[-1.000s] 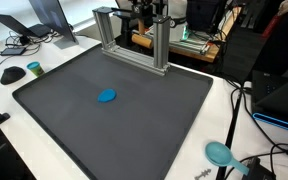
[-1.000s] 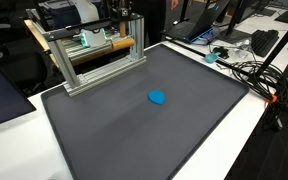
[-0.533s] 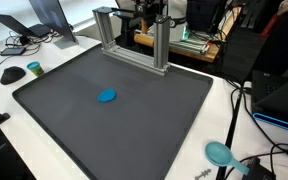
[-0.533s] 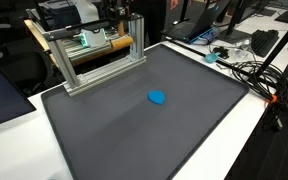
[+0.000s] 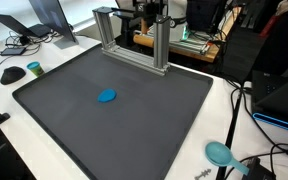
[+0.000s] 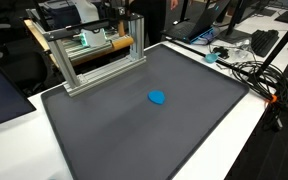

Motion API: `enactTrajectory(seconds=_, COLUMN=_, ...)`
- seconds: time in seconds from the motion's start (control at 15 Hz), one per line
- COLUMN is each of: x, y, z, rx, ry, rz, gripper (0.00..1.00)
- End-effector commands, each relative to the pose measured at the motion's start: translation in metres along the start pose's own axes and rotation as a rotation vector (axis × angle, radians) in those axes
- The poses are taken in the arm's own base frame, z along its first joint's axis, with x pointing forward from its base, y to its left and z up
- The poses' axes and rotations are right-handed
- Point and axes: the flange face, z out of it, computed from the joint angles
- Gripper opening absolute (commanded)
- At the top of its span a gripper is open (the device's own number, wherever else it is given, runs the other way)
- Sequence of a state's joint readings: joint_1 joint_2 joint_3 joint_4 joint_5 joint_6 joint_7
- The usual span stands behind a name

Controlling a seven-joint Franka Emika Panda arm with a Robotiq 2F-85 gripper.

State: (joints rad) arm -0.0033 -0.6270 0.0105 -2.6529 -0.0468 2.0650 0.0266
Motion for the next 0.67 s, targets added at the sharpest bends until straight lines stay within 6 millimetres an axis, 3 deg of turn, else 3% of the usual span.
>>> enactTrajectory(seconds=0.0, x=-0.006, y=-0.007, z=-0.016, rx=-0.057, ry=0.066, rz=-0.014, gripper=1.00)
enactTrajectory(seconds=0.33, x=0.005, y=-0.023, z=-0.052, rx=-0.093, ry=0.143, rz=-0.015, gripper=1.00)
enactTrajectory(seconds=0.6, x=0.047, y=-0.035, z=-0.079, rx=-0.094, ry=0.203, rz=-0.007, gripper=1.00)
